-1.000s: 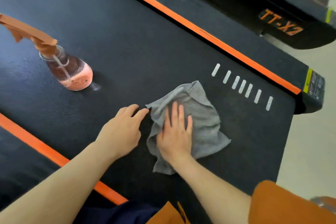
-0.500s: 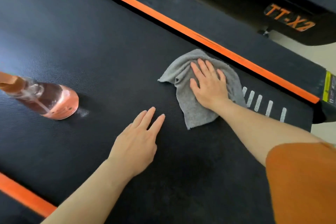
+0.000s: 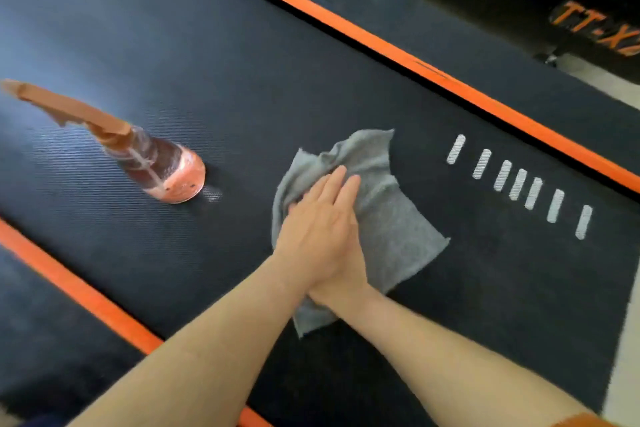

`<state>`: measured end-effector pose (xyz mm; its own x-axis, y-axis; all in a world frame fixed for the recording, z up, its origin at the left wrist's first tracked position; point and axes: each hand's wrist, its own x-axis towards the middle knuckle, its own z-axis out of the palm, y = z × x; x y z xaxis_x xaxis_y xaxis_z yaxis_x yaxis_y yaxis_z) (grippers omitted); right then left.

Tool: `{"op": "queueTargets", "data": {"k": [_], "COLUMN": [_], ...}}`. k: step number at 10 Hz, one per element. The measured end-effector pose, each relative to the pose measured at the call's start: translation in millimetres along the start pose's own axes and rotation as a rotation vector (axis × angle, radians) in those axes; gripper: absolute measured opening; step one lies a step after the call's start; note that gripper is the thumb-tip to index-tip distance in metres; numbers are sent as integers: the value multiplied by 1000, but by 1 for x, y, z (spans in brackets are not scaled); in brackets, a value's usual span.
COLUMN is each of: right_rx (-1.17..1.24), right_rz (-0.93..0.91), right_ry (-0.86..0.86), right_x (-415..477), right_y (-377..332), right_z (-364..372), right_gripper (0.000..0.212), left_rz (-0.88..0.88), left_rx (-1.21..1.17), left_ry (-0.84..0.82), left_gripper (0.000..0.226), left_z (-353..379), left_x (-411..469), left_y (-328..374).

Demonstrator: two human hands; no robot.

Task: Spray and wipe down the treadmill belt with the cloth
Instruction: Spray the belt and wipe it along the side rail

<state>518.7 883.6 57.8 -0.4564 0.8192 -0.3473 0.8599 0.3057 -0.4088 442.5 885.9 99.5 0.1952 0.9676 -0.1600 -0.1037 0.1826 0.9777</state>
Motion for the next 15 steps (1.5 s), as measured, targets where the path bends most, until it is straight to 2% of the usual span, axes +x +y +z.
{"op": "queueTargets", "data": {"k": [1,2,3,4,5,6,7,8,9,10,11,12,13,14,15], "right_rx": [-69,-283,-404,-401,-321,-266,-289,-325,-365,-480,-494,-313,-301,-325,-369], "right_rz": [-272,-441,-625,-469,12,162,-53,-222,-438,-694,-441,-8,-151,-525,-761], "right_ry": [-117,12,-93,35,176,253,228,176,73,20,126,215,250,132,30], "right_x": [-25,-15,23,81,108,101,74,50,51,77,131,160,140,97,93], "right_y": [-47,-72,-55,-15,11,-27,-92,-132,-124,-80,-47,-89,-165,-205,-186], "right_z": [36,61,33,-11,-43,-17,31,57,54,22,-20,-13,36,76,67], "right_gripper": [71,68,64,64,60,60,65,61,56,53,60,59,60,56,48], "left_rz": [-277,-201,-238,-176,-265,-357,-292,-204,-227,-189,-203,-168,-136,-136,-160], "left_rx": [1198,1214,1165,1077,948,564,300,463,523,545,468,408,402,468,500], "left_ry": [72,94,198,381,648,1076,1153,971,896,911,1042,1177,1224,1117,1001], "left_gripper": [61,58,65,56,21,36,81,54,32,25,23,23,22,22,22], "left_z": [-29,-67,-89,-106,-115,-138,-165,-189,-210,-223,-231,-243,-259,-258,-243], "left_x": [-20,-58,-59,-54,-61,-54,-37,-26,-29,-46,-66,-76,-78,-75,-70], "left_y": [-2,-19,-8,4,14,31,54,70,78,78,88,104,117,114,98]}}
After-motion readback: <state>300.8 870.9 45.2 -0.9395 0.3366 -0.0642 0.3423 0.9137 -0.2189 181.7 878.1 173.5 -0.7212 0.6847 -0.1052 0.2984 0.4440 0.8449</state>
